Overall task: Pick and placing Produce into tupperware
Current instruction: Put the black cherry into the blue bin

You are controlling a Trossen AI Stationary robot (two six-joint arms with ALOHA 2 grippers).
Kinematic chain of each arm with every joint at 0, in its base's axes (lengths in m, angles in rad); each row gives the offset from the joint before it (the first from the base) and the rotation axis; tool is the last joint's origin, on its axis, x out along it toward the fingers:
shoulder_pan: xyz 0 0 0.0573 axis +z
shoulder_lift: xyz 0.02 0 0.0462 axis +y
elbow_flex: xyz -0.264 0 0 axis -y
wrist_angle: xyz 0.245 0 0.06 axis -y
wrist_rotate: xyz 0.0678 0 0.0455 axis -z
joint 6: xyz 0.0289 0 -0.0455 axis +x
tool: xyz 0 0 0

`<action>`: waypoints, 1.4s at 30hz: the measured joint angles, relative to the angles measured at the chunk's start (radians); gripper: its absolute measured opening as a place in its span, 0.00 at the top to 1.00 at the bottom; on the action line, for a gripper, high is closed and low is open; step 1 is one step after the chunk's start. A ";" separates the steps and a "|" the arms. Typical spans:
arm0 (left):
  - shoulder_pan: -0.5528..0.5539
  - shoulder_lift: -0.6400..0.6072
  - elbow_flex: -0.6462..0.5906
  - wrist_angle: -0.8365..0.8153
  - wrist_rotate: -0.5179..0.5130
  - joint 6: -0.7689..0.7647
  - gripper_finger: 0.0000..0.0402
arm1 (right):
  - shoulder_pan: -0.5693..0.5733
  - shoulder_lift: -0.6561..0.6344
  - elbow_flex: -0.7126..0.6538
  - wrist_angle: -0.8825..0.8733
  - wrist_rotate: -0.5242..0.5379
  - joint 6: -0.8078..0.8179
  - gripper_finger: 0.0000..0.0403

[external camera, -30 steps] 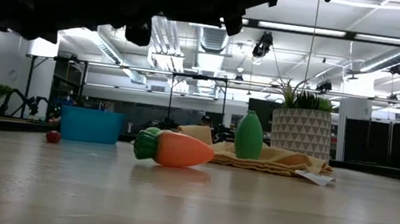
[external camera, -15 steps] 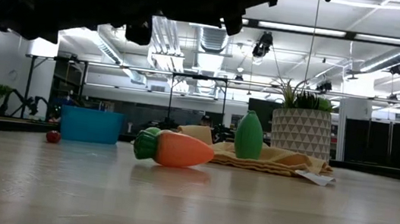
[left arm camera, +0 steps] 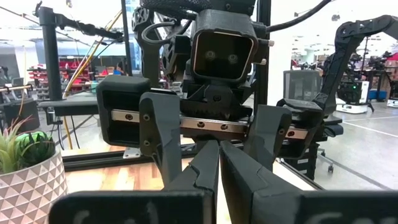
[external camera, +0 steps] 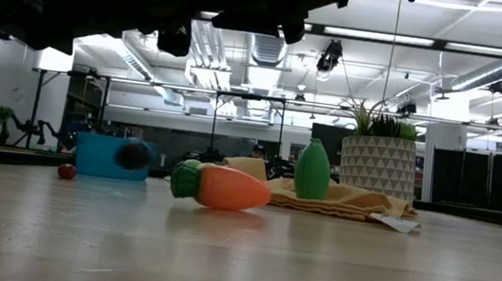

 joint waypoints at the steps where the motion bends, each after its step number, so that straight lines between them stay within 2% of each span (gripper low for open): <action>1: 0.000 0.000 0.000 0.000 0.000 0.000 1.00 | 0.000 0.000 0.000 0.000 0.000 0.000 0.45; 25: 0.000 -0.012 0.000 0.001 0.002 -0.001 1.00 | 0.018 -0.033 0.000 -0.069 -0.001 0.009 0.44; 37: 0.000 -0.061 0.000 -0.013 0.002 -0.001 1.00 | 0.103 -0.141 0.000 -0.433 -0.007 0.222 0.44; 42: 0.000 -0.076 0.000 -0.040 0.005 -0.001 1.00 | 0.146 -0.173 0.000 -0.576 0.031 0.276 0.44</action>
